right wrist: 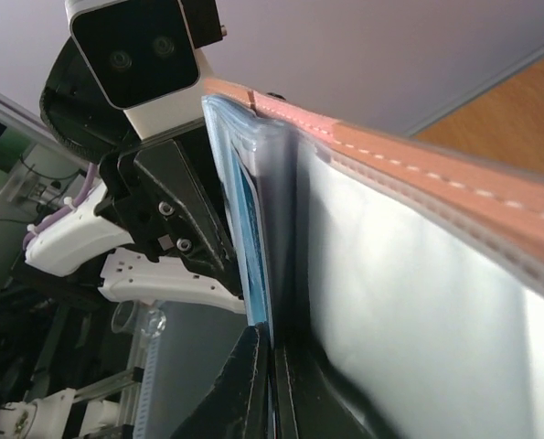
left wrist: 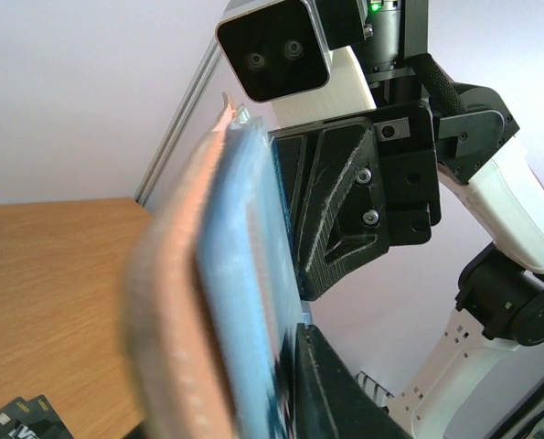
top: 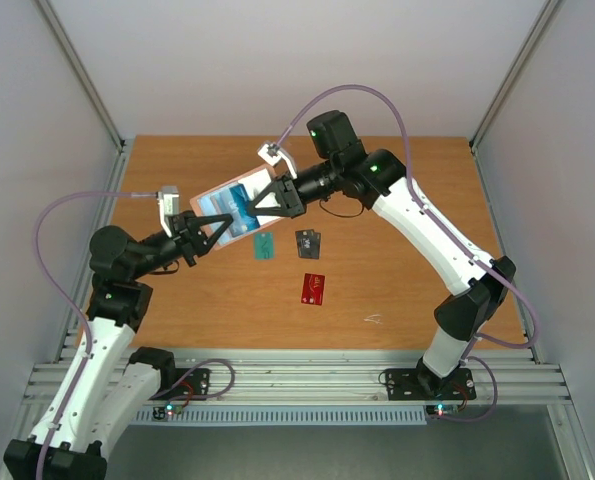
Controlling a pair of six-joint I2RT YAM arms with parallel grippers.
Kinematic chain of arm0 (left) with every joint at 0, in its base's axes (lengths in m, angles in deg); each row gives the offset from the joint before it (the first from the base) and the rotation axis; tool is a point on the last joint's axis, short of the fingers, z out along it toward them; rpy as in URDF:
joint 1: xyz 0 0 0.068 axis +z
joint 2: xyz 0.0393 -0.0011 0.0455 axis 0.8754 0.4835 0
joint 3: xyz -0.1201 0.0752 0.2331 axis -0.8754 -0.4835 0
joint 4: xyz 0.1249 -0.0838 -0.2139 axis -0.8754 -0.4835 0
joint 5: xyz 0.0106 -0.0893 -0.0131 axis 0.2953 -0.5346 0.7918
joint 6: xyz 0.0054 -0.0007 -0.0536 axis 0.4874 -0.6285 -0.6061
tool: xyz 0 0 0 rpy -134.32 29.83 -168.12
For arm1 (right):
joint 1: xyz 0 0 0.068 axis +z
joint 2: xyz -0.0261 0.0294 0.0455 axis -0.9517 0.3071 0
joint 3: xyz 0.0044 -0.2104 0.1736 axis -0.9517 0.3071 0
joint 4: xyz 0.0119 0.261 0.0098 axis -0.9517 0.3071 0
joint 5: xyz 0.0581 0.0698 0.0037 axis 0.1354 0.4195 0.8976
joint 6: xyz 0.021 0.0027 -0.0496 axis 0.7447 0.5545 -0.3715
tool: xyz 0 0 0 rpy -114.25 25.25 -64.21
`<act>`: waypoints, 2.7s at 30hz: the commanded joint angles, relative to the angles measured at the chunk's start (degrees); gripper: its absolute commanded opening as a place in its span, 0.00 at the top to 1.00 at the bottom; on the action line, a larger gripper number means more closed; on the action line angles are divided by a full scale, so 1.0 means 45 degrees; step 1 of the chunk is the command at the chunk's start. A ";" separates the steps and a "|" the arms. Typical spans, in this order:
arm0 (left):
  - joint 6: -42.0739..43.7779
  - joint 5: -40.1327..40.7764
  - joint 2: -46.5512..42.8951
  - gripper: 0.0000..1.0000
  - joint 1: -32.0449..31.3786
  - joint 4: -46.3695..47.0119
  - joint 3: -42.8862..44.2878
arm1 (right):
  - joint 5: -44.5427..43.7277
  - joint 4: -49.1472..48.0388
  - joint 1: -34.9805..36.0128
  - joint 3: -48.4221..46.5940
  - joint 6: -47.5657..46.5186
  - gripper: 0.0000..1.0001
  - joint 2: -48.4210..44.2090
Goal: Take the credit cards out of the card holder
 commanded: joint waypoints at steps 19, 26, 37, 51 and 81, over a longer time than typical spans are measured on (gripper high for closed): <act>-0.0003 0.0007 -0.0297 0.99 -0.0077 0.0766 -0.0218 | -0.0260 0.1761 -0.0562 -0.1007 -0.1067 0.98 -0.0365; -0.0022 -0.0002 -0.0280 1.00 -0.0077 0.0780 -0.0230 | 0.0293 0.1755 -0.0582 -0.1019 -0.0920 0.87 -0.0319; -0.0042 -0.0005 -0.0200 1.00 -0.0077 0.0751 -0.0162 | 0.0655 0.1456 -0.0510 -0.1001 -0.0565 0.89 -0.0188; -0.0042 -0.0015 -0.0186 1.00 -0.0073 0.0762 -0.0196 | 0.0666 0.1390 -0.0142 -0.1069 -0.0782 0.99 -0.0111; -0.0138 -0.0237 -0.0119 1.00 -0.0075 0.1065 -0.0267 | 0.0696 0.1404 -0.0488 -0.0753 -0.0801 0.85 -0.0129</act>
